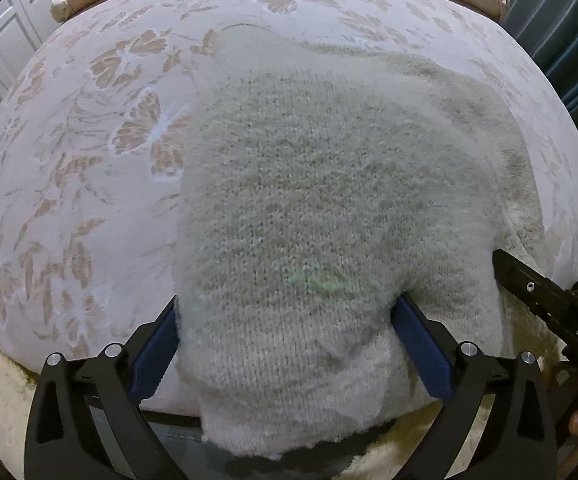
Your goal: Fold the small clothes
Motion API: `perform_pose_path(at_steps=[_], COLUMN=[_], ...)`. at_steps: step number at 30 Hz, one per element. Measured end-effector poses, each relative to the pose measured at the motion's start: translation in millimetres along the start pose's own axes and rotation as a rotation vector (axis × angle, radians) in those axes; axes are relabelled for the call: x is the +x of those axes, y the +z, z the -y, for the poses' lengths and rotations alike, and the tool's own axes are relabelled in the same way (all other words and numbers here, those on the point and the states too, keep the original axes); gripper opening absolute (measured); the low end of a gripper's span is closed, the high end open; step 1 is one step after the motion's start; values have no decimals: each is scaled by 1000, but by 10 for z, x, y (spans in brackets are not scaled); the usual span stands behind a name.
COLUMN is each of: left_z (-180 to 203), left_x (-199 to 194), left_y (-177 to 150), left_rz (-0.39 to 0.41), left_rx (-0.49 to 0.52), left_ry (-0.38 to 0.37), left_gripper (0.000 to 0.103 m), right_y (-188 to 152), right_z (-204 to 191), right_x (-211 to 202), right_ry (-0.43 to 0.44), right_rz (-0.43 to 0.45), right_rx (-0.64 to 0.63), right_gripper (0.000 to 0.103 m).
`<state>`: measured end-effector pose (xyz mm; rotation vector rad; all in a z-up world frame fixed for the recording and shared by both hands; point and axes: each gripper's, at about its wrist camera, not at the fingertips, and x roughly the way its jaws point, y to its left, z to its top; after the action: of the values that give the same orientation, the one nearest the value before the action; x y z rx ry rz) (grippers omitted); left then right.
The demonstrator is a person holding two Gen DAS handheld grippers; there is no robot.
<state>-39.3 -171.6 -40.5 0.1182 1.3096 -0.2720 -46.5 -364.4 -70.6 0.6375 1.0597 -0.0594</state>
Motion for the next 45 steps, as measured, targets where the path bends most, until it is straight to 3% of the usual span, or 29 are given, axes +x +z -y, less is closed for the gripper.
perform_pose_path(at_steps=[9,12,15,16,20,24,28,30,34,36,45], left_z=[-36,-94,-256,-264,-180,-81,56,93,98,100,70], left_x=[100,168,295,301,266,190,89,40,-39,-81,-160], left_y=[17,14,31,36,49,121,217,239,262,273,64], left_rz=[25,36,17,19,31,6,-5,-9,-19,-22,-43], left_rx=[2,-6,-51,-42,3,23,76,101,148,168,215], left_ry=[-44,-120,-262,-270,-237,-187,-153,-148,-158,-166,-177], left_gripper=[98,98,98,98,98,98,83,76,60,56,54], right_y=[60,106,152,158,196,271,262,250,217,200,36], right_z=[71,114,156,162,170,109,-29,-87,-191,-228,-228], right_x=[83,119,136,141,150,164,77,15,-135,-203,-308], right_ry=[96,129,161,170,183,194,160,143,131,129,68], right_rz=[-4,-8,-8,-8,-9,-18,-6,7,29,37,7], right_rx=[-16,-10,-5,-4,-17,-23,-56,-59,-60,-64,-47], right_gripper=[89,90,90,90,89,68,44,39,36,35,35])
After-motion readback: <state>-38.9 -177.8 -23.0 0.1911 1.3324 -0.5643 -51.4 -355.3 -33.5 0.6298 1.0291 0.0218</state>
